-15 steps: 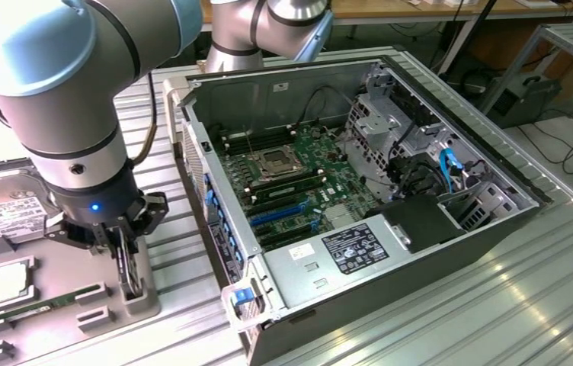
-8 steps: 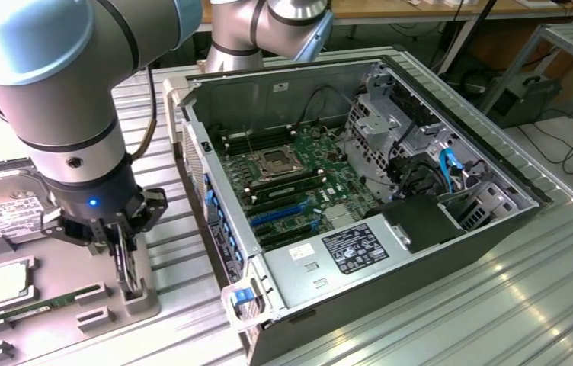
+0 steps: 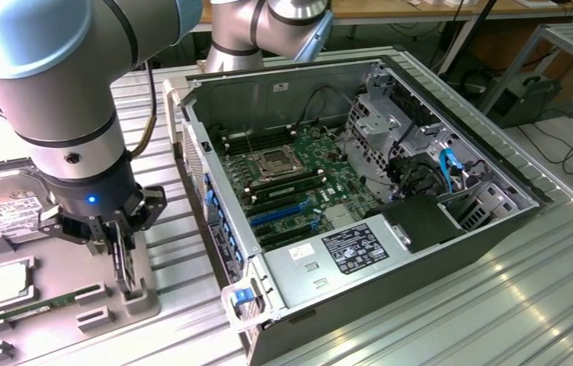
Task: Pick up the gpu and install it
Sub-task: 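Pick up the gpu and move the gpu toward the slot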
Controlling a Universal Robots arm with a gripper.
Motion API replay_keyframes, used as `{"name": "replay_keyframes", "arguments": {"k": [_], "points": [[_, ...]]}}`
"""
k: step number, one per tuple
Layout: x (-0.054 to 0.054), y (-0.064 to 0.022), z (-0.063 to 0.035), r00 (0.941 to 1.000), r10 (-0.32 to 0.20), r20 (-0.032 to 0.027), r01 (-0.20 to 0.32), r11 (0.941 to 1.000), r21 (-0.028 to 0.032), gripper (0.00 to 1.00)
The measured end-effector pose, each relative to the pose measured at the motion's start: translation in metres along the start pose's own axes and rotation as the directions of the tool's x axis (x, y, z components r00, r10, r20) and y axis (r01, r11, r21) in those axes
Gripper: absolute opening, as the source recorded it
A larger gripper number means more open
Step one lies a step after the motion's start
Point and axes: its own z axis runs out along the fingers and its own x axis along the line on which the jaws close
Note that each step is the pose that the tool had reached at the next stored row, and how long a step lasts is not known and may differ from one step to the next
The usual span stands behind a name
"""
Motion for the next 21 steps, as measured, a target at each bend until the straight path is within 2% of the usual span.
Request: {"name": "replay_keyframes", "arguments": {"k": [6,21], "points": [[0.000,0.0001,-0.0031,1.0000,0.000,0.0001,0.000,1.0000,0.0000,0.27],[-0.001,0.0005,-0.0187,1.0000,0.000,0.0000,0.000,1.0000,0.0000,0.27]]}}
